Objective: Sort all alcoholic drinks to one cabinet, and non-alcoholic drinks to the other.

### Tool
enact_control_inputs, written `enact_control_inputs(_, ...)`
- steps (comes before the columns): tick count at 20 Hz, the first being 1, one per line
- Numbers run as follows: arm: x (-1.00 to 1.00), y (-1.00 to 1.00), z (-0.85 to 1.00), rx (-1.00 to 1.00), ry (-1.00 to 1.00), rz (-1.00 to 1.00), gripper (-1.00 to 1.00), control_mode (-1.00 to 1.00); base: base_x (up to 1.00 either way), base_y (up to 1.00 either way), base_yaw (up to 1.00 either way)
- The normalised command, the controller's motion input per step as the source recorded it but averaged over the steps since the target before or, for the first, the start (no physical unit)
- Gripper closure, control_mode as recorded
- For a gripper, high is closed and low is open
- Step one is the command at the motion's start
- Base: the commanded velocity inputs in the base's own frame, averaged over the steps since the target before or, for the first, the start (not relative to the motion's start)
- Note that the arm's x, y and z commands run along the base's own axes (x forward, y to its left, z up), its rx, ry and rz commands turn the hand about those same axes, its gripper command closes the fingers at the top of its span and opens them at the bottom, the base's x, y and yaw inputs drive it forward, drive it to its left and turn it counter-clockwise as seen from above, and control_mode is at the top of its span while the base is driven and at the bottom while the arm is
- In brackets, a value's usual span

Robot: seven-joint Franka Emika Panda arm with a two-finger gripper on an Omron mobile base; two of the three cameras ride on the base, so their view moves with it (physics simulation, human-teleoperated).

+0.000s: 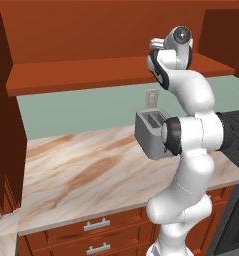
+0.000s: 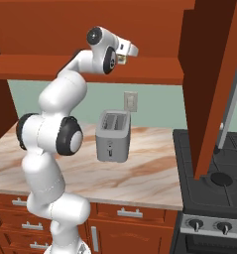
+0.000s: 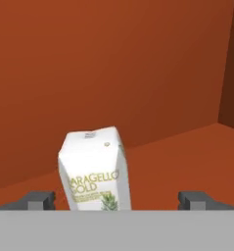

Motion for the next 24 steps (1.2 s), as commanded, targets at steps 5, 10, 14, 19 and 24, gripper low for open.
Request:
enact_control_inputs(5,-0.54,0.0,0.04,-0.02,0.0,0.0,-1.0,-1.0,0.0,0.0,0.0)
enact_control_inputs(10,-0.6,0.0,0.09,-0.02,0.0,0.0,-1.0,-1.0,0.0,0.0,0.0)
enact_control_inputs(14,-0.71,0.0,0.16,0.0,0.0,0.0,-1.0,-1.0,0.0,0.0,0.0)
enact_control_inputs(19,-0.67,0.01,0.12,0.0,0.0,0.0,-1.0,-1.0,0.0,0.0,0.0)
enact_control_inputs(24,-0.6,0.12,0.07,0.0,0.0,0.0,-1.0,-1.0,0.0,0.0,0.0)
